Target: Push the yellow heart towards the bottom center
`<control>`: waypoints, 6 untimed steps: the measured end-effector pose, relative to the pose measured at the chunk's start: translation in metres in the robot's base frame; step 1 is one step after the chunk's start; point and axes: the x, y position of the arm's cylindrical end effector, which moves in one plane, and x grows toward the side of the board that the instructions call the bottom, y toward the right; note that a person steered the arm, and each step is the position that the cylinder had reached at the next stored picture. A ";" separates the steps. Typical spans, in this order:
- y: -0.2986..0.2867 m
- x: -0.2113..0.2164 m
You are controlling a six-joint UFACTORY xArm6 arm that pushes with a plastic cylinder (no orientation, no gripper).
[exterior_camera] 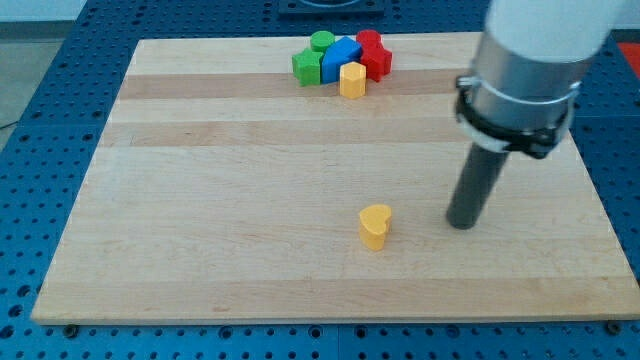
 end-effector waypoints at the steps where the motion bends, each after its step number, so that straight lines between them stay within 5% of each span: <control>1: -0.021 0.020; 3: -0.008 0.005; 6: -0.073 -0.001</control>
